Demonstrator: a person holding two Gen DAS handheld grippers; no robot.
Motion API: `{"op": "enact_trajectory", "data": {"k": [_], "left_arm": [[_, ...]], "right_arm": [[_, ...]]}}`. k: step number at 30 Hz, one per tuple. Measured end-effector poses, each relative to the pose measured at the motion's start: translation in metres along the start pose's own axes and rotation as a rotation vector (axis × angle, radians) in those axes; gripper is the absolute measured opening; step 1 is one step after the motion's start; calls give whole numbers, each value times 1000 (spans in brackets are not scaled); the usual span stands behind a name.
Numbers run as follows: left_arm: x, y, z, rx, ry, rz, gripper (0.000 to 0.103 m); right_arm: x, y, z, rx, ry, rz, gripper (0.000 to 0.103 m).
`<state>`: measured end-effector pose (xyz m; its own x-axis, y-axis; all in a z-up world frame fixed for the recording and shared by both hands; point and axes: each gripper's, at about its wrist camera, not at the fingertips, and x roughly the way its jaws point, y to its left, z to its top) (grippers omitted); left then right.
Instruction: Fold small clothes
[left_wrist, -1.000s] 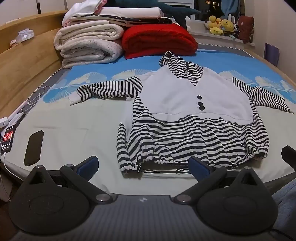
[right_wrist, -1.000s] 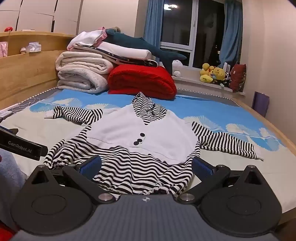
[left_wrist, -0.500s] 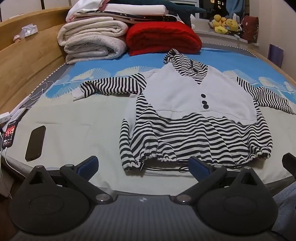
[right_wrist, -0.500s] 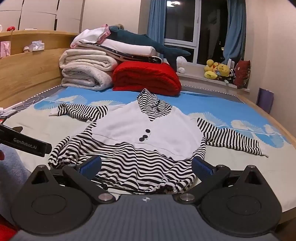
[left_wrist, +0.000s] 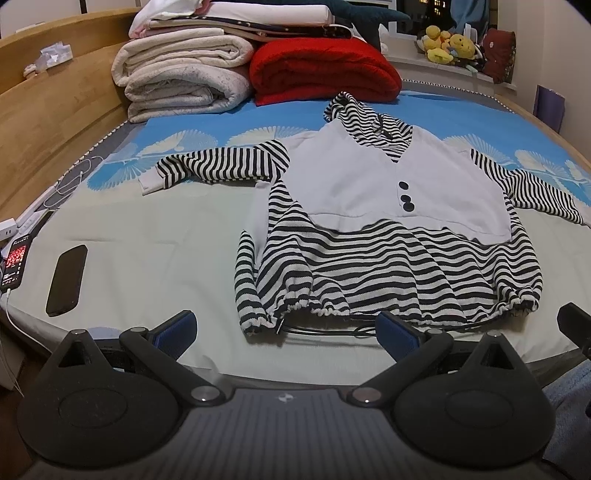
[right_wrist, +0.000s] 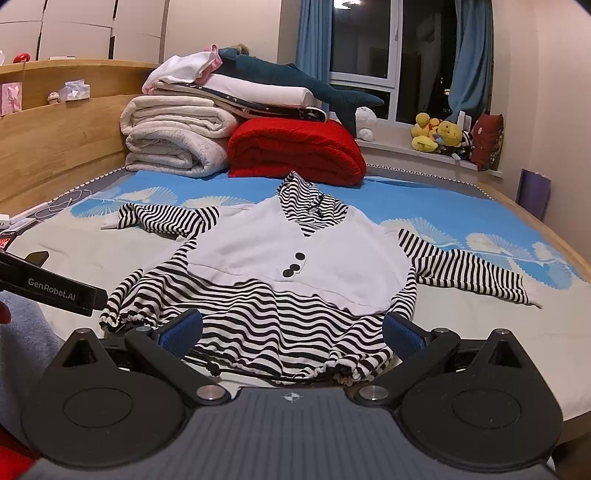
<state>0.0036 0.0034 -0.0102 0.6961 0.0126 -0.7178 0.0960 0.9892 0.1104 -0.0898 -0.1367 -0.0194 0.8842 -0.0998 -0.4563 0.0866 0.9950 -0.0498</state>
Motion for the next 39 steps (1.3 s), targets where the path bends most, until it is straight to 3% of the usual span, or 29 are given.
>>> {"op": "enact_trajectory", "data": {"k": [39], "left_arm": [[7, 3, -1, -15, 19, -13, 103]], "right_arm": [[7, 1, -2, 5, 18, 7, 102]]}}
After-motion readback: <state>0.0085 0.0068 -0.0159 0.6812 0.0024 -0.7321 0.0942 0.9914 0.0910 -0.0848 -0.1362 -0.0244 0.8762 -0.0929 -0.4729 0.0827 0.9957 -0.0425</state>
